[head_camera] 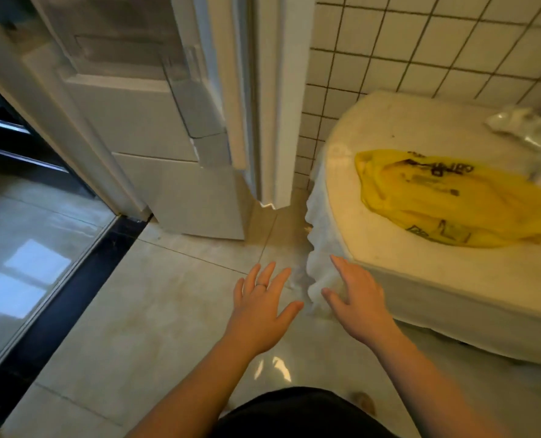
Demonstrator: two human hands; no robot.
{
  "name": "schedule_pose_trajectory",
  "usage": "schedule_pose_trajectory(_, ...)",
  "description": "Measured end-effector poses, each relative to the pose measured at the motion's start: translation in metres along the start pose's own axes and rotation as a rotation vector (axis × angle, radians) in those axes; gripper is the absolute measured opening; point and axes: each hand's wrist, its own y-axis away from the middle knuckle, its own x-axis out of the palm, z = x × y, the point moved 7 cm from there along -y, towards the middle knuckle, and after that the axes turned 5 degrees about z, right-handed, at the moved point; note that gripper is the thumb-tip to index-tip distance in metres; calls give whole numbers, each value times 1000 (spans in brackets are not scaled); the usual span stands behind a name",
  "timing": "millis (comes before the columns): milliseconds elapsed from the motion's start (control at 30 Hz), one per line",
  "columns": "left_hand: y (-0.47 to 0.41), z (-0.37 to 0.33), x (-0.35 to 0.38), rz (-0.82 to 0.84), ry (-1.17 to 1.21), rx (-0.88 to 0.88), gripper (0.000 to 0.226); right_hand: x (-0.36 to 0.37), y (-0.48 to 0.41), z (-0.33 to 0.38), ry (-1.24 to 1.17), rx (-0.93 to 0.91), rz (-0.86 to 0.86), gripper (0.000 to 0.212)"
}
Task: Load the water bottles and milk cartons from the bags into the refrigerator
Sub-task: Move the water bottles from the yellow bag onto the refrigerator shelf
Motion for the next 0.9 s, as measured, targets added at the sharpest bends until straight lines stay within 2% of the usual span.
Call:
schedule_pose_trajectory(200, -36, -139, 51, 25, 4, 48, 67, -76, 16, -140, -6, 51, -16, 67)
schedule_pose_trajectory(367, -61, -224, 81, 73, 65, 77, 67, -130, 30, -224, -40, 117, -23, 67)
schedule_pose_trajectory(433, -72, -243, 88, 102, 129, 71, 67, -143, 34, -245, -82, 143, -24, 67)
schedule_pose_trajectory(500, -86, -257, 92, 128, 290, 46, 67, -152, 34, -261, -135, 156, -22, 65)
schedule_pose_trajectory(600, -108, -268, 100, 165, 630, -56, 66, -160, 27, -282, -236, 209, -14, 63)
schedule_pose_trajectory(733, -147, -267, 110, 178, 921, -262, 63, -163, 4, -306, -451, 333, -43, 60)
schedule_pose_trajectory(900, -206, -254, 119, 191, 1221, -539, 66, -161, -34, -336, -942, 612, -100, 50)
